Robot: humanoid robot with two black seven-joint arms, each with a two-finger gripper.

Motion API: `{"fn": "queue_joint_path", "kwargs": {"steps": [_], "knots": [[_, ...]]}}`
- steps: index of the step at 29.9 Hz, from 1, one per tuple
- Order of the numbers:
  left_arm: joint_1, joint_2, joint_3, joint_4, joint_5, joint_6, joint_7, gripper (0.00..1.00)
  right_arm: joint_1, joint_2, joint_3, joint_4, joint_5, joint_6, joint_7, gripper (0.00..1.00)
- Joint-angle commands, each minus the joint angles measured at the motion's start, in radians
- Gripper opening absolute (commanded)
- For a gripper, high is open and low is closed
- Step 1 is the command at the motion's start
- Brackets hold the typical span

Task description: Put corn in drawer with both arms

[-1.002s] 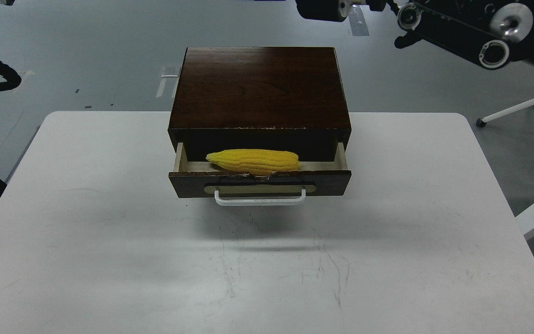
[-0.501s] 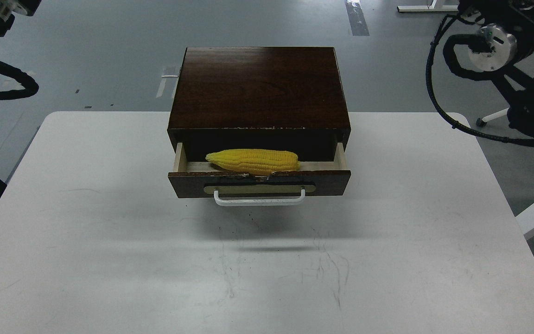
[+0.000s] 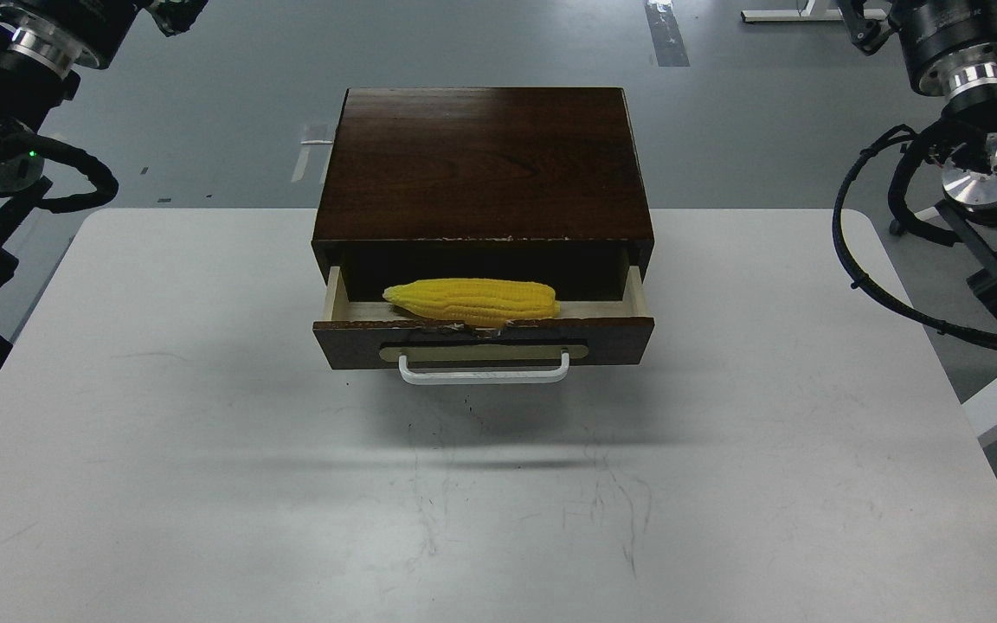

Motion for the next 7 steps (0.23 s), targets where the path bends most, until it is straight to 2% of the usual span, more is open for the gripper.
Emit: {"fn": "queue_joint_path", "kwargs": {"steps": [1, 7], "knots": [[0.008, 0.002, -0.002, -0.001, -0.001, 0.0, 0.0, 0.98, -0.004, -0.023, -0.005, -0.009, -0.001, 0.004, 0.002, 1.0], [0.016, 0.005, -0.002, -0.001, -0.002, 0.0, 0.002, 0.98, -0.006, -0.058, -0.005, -0.001, 0.001, 0.005, 0.002, 1.0]]}}
